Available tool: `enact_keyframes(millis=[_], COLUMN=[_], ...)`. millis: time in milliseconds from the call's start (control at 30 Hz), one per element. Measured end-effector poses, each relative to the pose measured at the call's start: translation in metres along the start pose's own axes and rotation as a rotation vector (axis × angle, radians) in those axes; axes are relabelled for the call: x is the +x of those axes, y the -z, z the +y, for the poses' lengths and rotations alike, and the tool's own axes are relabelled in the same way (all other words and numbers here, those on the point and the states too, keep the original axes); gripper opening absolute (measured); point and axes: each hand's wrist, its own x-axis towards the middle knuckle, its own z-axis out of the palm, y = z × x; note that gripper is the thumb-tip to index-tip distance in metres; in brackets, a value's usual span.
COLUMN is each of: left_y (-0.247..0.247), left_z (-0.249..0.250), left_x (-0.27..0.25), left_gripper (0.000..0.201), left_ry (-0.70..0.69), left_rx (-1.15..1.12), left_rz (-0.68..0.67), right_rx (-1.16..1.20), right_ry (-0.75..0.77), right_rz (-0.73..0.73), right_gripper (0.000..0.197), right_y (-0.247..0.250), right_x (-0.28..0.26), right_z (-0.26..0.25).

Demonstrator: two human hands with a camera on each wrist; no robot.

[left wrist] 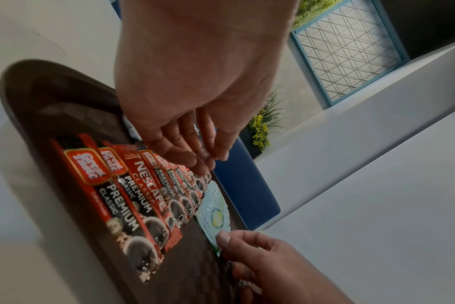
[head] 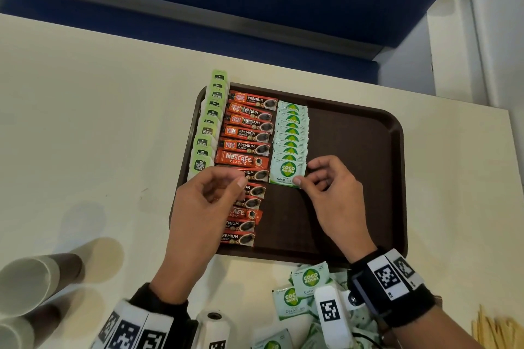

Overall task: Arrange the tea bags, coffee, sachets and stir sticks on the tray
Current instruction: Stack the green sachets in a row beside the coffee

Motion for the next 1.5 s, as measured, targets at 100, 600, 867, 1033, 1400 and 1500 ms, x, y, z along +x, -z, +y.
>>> enact_keyframes(millis=[100, 600, 867, 1033, 1400, 1500], left_y=[0.000, -0.014, -0.031, -0.039, -0.052, -0.051], left_z=[-0.001, -0.013, -0.036, -0.055, -0.063, -0.068], left_x=[-0.001, -0.028, -0.078, -0.096, -0.100, -0.097], left_gripper=[0.007, 0.010, 0.007, 0.023, 0.048, 0.051], left_ry=[0.002, -0.019, -0.237, -0.409, -0.637, -0.643], left_rx=[-0.004, 0.207, 0.589, 0.714, 0.986, 1.005], left_rz=[-0.003, -0.258, -0.441, -0.440, -0.501, -0.526], right_rx=[0.002, 0.163, 0.050, -0.171, -0.475, -0.527], right_ry=[0.000, 0.032, -0.031, -0.057, -0.110, -0.103], right_rz=[-0.001, 0.093, -0.077, -0.183, -0.464, -0.391], right_gripper=[0.033, 0.014, 0.017, 0.028, 0.079, 0.086], right_y=[0.000, 0.052, 0.089, 0.093, 0.049, 0.036], right_x=[0.000, -0.039, -0.110, -0.164, -0.266, -0.271], right_z=[-0.001, 0.013, 0.031, 0.040, 0.061, 0.067])
